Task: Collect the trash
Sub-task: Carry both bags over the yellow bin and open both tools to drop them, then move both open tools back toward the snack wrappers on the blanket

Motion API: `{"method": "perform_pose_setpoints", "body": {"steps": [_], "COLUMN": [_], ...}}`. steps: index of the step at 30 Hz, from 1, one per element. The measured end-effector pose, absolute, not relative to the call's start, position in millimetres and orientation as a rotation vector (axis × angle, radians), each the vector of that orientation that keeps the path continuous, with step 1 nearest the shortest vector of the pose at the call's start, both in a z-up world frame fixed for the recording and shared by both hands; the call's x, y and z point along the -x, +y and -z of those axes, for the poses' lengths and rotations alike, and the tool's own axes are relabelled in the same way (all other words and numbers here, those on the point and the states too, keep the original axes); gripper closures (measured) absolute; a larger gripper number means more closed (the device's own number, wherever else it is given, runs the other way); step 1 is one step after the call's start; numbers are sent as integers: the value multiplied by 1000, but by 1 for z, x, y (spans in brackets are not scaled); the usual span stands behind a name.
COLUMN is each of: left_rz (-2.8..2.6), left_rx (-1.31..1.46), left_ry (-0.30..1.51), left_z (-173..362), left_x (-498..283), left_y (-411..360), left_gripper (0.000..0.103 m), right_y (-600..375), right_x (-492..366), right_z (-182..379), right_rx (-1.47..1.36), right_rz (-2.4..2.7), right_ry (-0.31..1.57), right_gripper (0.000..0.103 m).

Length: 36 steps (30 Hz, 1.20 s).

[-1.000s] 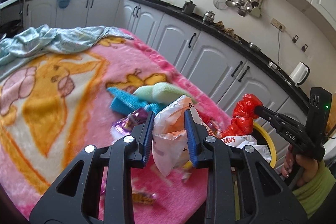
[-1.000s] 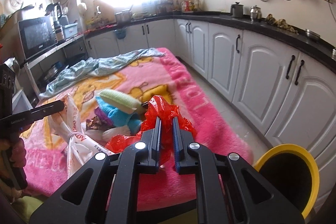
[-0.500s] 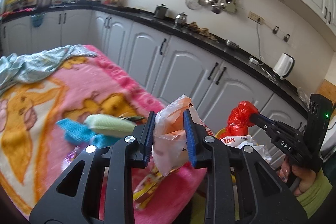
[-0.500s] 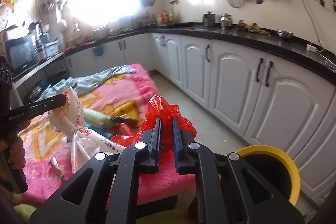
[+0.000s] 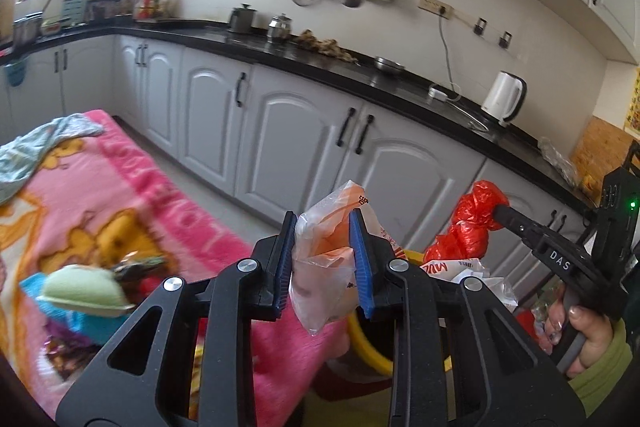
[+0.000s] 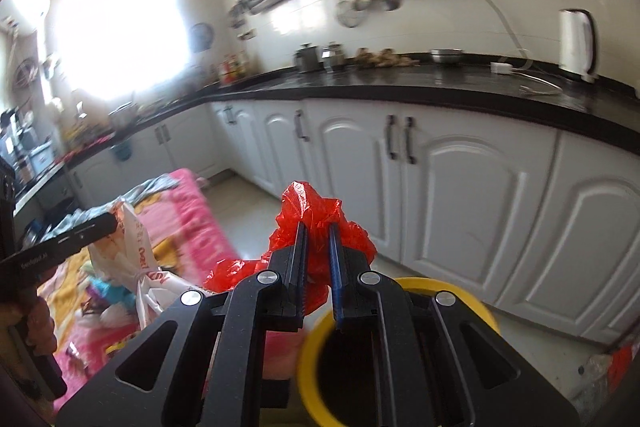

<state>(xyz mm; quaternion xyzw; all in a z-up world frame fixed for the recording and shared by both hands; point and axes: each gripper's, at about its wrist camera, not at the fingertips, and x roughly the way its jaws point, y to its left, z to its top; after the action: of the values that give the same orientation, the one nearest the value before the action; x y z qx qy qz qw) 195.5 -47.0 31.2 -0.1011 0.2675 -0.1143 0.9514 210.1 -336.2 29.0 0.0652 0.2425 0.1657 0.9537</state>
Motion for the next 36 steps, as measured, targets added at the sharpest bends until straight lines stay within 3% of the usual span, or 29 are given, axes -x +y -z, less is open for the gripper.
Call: {"method": "perform_pose_setpoints", "body": {"steps": [10,20,22,26,36], "left_rz": [288,287,299,316,263], "left_rx": [106,37,50,68,149], "left_ry": [589,647,658,679,658], "left_z": [-1,42,47,53,39], "left_x": [-235,-258,-258,-258,-234], "left_y": [-124,-163,-164,-162,-117], "left_gripper": [83,79,74,61,39], "right_y": [-405,-414,-413,-412,-394], "right_x": [-218,-233,-236,-239,-228], "right_z": [1,41,46,47,35], "right_rx": [-182,-155,-165,-170,-158], "right_rz": [-146,-94,-101,-106,-153], "right_ry": [498,565,582,599,583], "right_gripper": [93,91,86,65,60]}}
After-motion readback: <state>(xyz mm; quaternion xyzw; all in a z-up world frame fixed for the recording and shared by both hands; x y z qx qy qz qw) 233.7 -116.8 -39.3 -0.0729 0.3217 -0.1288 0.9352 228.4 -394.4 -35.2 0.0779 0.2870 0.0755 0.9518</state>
